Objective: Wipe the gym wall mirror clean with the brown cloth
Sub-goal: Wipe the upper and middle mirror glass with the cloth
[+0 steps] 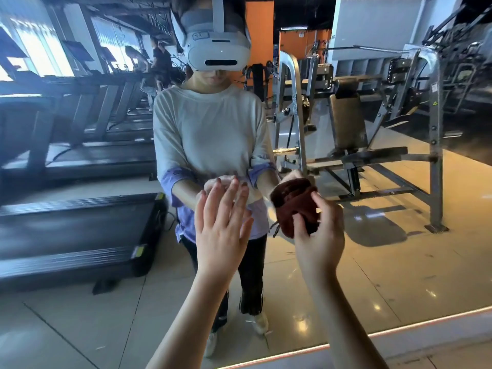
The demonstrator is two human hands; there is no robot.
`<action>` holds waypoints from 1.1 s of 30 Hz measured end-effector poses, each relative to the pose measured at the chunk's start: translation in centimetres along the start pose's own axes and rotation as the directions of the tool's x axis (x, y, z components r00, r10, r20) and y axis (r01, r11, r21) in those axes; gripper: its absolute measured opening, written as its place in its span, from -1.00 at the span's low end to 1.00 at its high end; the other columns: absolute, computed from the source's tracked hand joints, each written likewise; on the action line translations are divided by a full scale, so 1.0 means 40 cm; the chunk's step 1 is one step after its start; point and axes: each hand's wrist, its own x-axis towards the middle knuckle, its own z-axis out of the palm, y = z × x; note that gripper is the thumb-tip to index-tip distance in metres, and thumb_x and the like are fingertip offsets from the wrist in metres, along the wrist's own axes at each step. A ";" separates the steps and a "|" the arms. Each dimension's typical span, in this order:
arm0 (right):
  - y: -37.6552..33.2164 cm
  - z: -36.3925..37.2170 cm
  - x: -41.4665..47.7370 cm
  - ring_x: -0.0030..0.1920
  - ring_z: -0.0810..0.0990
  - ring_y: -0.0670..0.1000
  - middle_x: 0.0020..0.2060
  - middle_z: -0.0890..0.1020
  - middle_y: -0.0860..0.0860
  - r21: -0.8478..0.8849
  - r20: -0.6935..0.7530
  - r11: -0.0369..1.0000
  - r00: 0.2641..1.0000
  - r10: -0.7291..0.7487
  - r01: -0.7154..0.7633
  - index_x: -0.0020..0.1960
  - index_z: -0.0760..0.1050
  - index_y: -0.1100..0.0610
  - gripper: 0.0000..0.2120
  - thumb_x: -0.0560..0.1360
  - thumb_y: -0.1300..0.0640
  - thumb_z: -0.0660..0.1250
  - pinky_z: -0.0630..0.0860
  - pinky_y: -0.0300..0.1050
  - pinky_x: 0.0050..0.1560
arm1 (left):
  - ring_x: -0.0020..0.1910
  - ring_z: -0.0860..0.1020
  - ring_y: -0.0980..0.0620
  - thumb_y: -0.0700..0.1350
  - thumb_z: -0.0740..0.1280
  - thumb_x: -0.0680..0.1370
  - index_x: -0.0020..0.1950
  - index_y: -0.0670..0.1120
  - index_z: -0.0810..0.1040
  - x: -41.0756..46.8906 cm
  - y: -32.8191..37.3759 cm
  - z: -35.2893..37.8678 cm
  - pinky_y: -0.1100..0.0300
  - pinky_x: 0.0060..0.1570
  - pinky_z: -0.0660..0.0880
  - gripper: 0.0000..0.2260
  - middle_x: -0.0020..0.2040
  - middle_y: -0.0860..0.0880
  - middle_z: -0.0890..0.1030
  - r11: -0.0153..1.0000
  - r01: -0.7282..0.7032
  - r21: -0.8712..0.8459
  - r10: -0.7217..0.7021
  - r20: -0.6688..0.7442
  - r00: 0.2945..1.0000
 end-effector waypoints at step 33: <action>0.052 0.033 -0.179 0.07 0.62 0.15 0.06 0.63 0.13 -0.081 0.220 0.987 0.963 0.156 -0.141 0.18 0.53 0.22 -0.53 0.30 0.33 0.56 0.60 0.00 0.03 | 0.48 0.28 -0.18 -0.09 0.47 0.51 0.45 -0.10 0.42 -0.029 0.010 0.028 -0.14 0.48 0.19 -0.46 0.47 -0.09 0.37 1.000 -0.004 0.006 0.004 -0.010 1.000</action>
